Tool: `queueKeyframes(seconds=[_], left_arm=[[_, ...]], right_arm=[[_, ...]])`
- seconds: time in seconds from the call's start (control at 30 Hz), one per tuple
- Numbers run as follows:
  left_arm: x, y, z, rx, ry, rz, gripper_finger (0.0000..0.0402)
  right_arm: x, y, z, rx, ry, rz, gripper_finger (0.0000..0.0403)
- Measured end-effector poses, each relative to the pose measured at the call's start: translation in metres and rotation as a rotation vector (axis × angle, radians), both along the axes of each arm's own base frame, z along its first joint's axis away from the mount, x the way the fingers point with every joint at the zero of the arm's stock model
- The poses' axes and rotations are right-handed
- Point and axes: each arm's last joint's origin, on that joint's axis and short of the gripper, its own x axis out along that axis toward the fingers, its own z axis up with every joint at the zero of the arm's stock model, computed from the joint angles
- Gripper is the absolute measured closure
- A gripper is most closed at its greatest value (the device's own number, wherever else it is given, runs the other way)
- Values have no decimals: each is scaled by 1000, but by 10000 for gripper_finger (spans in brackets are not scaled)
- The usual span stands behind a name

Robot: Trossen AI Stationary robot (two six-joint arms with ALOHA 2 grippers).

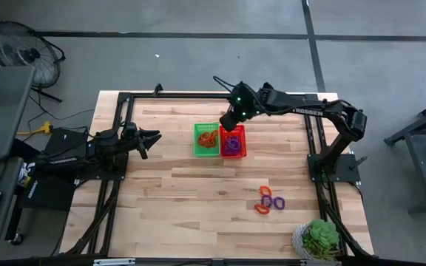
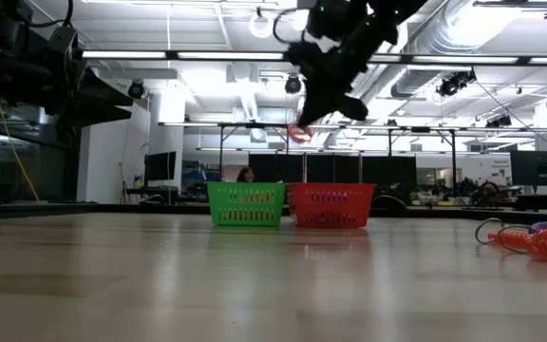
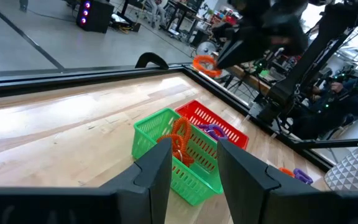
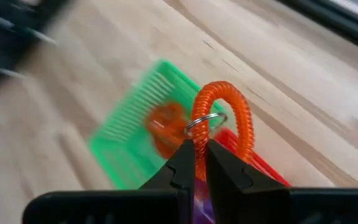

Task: Sort spring keychains
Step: Put the orange spring keychain into the green bin

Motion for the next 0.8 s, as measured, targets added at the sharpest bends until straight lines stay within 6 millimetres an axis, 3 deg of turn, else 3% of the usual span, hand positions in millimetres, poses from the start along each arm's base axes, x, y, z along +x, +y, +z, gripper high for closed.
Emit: queueKeyframes(seconds=[0.2,0.43,0.6,0.8], left_arm=[[0,0,0,0,0,0,275],[0,0,0,0,-1,0,275],[0,0,0,0,-1,0,275],[0,0,0,0,-1,-1,275]], right_arm=[[23,19,3,-40,-130,73,383],[45,38,-24,2,-105,151,383],[52,44,-41,60,-70,184,383],[53,44,-42,66,-77,211,383]])
